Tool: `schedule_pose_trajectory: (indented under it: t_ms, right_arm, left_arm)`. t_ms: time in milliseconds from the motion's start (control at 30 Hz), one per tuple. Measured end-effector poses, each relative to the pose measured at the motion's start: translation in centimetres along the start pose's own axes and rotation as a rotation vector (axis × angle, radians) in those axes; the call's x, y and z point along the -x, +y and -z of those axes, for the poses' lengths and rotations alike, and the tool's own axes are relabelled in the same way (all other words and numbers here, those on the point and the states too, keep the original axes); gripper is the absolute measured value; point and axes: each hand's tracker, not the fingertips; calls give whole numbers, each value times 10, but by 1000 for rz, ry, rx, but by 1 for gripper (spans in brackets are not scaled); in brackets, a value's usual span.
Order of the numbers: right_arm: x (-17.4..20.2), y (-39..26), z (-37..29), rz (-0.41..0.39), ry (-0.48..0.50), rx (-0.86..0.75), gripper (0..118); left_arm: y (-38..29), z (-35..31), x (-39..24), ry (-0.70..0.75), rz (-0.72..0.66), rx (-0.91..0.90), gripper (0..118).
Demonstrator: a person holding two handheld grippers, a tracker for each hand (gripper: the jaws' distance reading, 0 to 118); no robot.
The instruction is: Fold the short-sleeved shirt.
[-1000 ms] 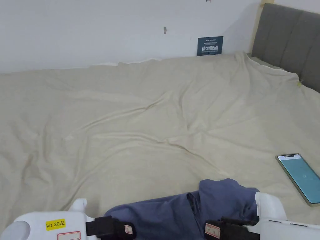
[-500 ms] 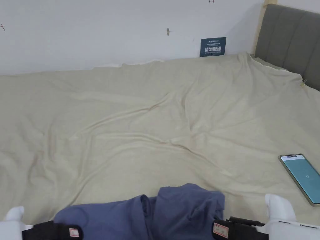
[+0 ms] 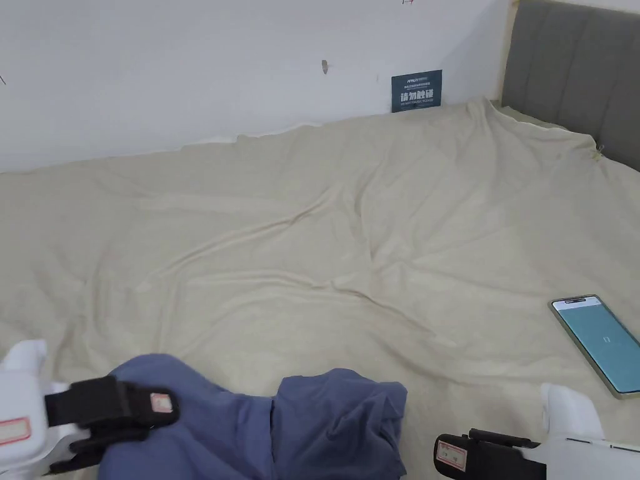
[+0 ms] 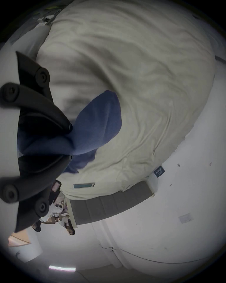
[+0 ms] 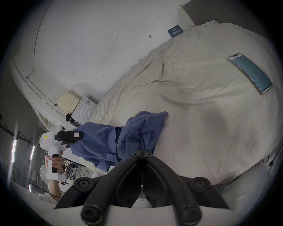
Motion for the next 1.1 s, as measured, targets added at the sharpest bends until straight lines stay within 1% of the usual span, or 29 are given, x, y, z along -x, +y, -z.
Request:
schedule_pose_trajectory:
  t_ms: [33,100,133,200,267,333,367,400,467,500,533,567,600,633,667,700,733,933,1000,1033,1067,1100]
  right_arm:
    - [-2,-1,-2,4,3,-5,0]
    - [-9,-1,-8,47,34,-21,0]
    - [-12,-1,-10,56,44,-26,0]
    - [-12,-1,-16,55,37,-34,0]
    - [-13,-1,-22,39,18,-45,0]
    - [-18,-1,-26,40,13,-50,0]
    - [-21,-2,-28,50,18,-56,0]
    - [-23,-2,-30,62,23,-59,0]
    - [-27,-4,-34,74,21,-67,0]
    - [-28,-4,-36,76,14,-69,0]
    - [-30,-4,-37,80,5,-71,0]
    - [-32,-4,-39,85,1,-74,0]
    - [-34,-4,-40,93,-1,-77,0]
    - [-36,-4,-41,105,-4,-83,0]
    - [-38,-4,-41,110,-1,-85,0]
    - [-42,-4,-41,112,0,-86,0]
    - [-42,-3,-40,115,0,-86,0]
    - [-40,-4,-34,104,12,-74,0]
    - [-36,-4,-31,95,14,-68,0]
    - [-35,-5,-30,92,13,-65,0]
    - [-35,-5,-30,92,13,-63,0]
    - [-36,-5,-29,92,14,-61,0]
  left_arm:
    - [2,9,-14,-26,48,34,14]
    - [4,29,-37,-43,88,61,14]
    - [4,42,-49,-46,123,93,14]
    - [3,66,-68,-54,129,136,14]
    - [2,93,-82,-58,165,183,14]
    - [0,121,-94,-32,198,216,14]
    - [-1,133,-98,-15,198,225,14]
    - [-3,145,-102,15,227,251,14]
    - [-7,165,-105,53,220,284,15]
    - [-4,175,-102,51,250,320,20]
    - [-6,176,-99,31,246,322,35]
    - [-7,177,-98,-8,223,320,64]
    - [-9,179,-98,-46,204,347,106]
    - [-11,176,-99,-65,183,357,118]
    - [-9,170,-99,-121,135,288,116]
    - [-6,167,-96,-92,163,331,116]
    - [-4,160,-93,-96,152,312,116]
    - [12,120,-73,-11,151,169,116]
    - [14,114,-62,20,140,154,115]
    - [15,112,-62,36,138,145,112]
    - [13,113,-60,75,154,148,102]
    - [11,113,-60,107,183,148,75]
